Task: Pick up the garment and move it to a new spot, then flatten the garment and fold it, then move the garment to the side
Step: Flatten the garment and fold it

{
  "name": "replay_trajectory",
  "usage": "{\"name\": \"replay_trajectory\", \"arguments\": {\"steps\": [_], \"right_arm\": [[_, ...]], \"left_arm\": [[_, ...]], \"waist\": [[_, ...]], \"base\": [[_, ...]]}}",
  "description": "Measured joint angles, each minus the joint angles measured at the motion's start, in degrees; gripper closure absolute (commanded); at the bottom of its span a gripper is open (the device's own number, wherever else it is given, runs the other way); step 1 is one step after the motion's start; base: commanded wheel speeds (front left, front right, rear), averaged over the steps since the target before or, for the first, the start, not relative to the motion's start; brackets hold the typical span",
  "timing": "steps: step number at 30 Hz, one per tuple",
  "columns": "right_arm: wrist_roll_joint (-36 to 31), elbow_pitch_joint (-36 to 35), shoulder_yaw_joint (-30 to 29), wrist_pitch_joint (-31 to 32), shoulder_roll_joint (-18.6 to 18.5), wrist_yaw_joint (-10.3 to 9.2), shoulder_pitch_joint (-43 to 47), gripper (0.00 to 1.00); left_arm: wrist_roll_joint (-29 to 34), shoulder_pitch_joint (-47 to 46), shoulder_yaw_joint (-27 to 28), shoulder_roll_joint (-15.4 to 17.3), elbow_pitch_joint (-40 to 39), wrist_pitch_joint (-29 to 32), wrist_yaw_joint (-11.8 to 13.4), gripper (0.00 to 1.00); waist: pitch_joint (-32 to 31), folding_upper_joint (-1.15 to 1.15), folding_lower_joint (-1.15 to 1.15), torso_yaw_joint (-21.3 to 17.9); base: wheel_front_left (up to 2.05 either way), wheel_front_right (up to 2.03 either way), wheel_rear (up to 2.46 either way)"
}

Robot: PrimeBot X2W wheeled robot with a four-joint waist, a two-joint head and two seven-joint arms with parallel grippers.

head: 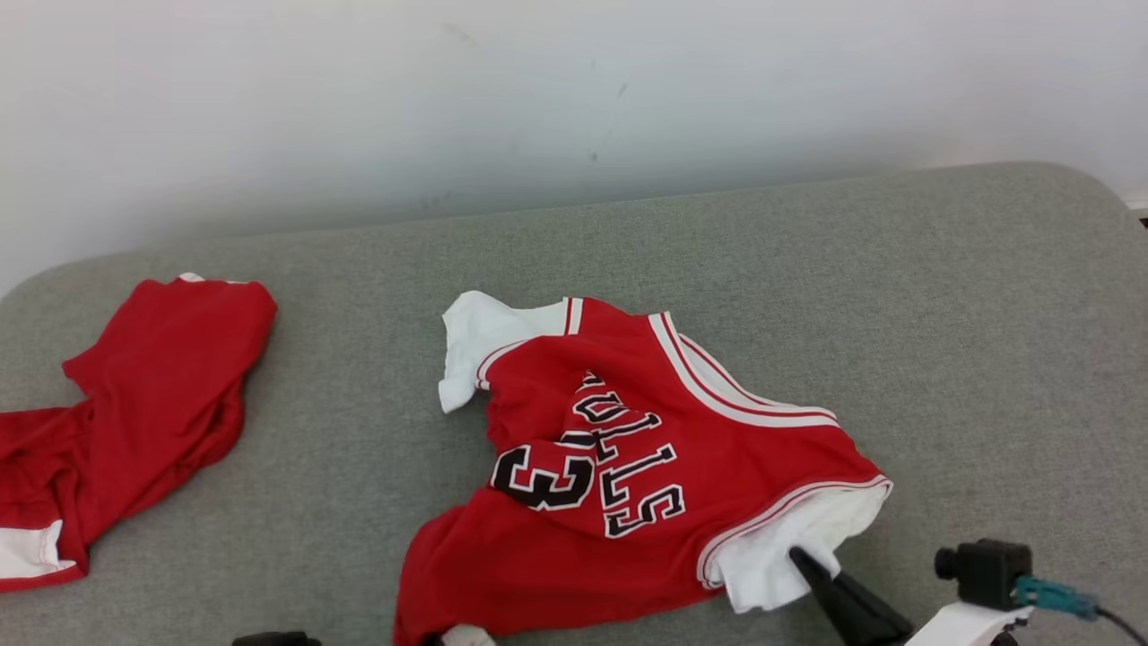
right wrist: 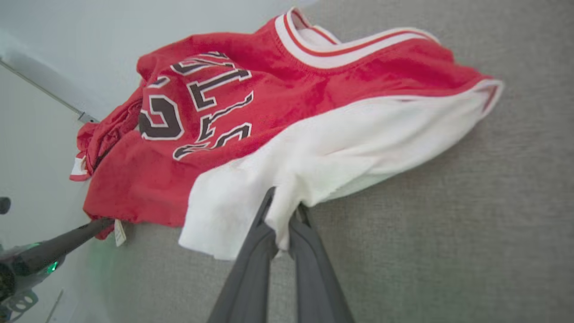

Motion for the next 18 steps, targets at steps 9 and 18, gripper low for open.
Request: {"name": "replay_trajectory", "arguments": {"steps": [9, 18], "right_arm": [[15.67, -19.78, -4.56, -1.33, -10.24, 0.0, -0.07, 1.0], [20.58, -33.79, -12.37, -4.79, -18.36, 0.0, -1.77, 1.0]], "left_arm": [[-14.73, 1.12, -0.03, 4.71, -19.46, 5.65, -0.01, 1.0], [-19.51, -2.22, 2.2, 8.06, -37.37, 11.17, 0.81, 1.0]], "waist": [[-2.21, 0.0, 0.0, 0.45], [-4.16, 0.0, 0.0, 0.44]], "base": [[0.0, 0.0, 0.0], [0.0, 0.0, 0.0]]}}
